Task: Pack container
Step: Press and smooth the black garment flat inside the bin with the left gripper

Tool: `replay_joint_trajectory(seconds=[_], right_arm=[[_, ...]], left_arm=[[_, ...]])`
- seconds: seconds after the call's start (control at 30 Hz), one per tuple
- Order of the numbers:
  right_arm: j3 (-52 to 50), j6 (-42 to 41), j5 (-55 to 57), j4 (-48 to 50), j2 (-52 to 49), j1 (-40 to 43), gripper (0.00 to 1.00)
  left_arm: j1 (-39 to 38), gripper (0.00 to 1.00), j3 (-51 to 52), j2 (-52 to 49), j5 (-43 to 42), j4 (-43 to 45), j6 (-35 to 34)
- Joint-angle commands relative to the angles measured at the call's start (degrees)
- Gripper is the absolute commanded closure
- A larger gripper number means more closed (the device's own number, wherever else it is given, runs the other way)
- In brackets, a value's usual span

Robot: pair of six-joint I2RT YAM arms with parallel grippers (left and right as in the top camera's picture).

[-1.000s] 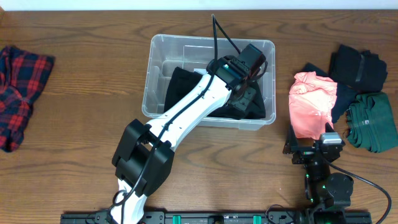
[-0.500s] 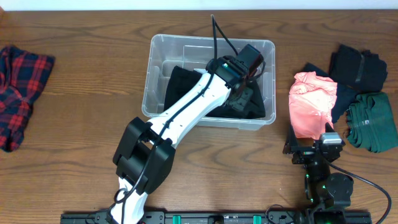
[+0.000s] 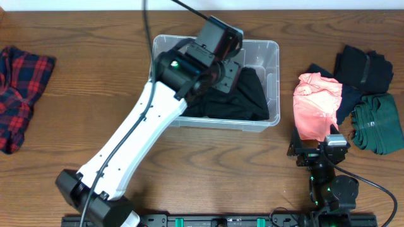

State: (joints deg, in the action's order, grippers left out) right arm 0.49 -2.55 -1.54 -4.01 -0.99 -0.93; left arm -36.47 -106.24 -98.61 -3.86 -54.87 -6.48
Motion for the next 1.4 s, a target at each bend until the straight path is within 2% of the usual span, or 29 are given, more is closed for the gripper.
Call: replay_joint_trajectory(seconds=[0.0,0.07,0.17,0.47,0.83,1.17,1.37], right_arm=[[-0.17,-0.59,-0.02,-0.09,0.2,-0.44,0.01],[-0.17,-0.59,-0.02,-0.09,0.2,-0.44,0.01],[-0.17,-0.59,0.0,-0.09,0.2,-0.44,0.01],[-0.17,-0.59,-0.02,-0.09,0.2,-0.44,0.01],[-0.17,-0.59,0.0,-0.09,0.2,-0.44,0.01],[-0.17,-0.59,0.0,-0.09,0.2,-0.44,0.01],[-0.17,-0.59,-0.02,-0.09,0.2,-0.42,0.01]], left_arm=[[-0.26,0.68,0.48,-3.65,-0.87,-0.39,0.13],[-0.26,0.79,0.79,-5.25,-2.99,-0.59,0.15],[-0.26,0.88,1.01,-8.17,-3.67,-1.77,0.15],[-0.31,0.89,1.01,-18.56,-3.69,-5.97,0.15],[-0.94,0.9,1.01,-29.31,-3.63,-4.57,0.15],[-0.72,0.94,0.94,-28.74,-2.99,-2.27,0.17],[-0.24,0.93,-0.37,-23.98,-2.97,-2.67,0.2]])
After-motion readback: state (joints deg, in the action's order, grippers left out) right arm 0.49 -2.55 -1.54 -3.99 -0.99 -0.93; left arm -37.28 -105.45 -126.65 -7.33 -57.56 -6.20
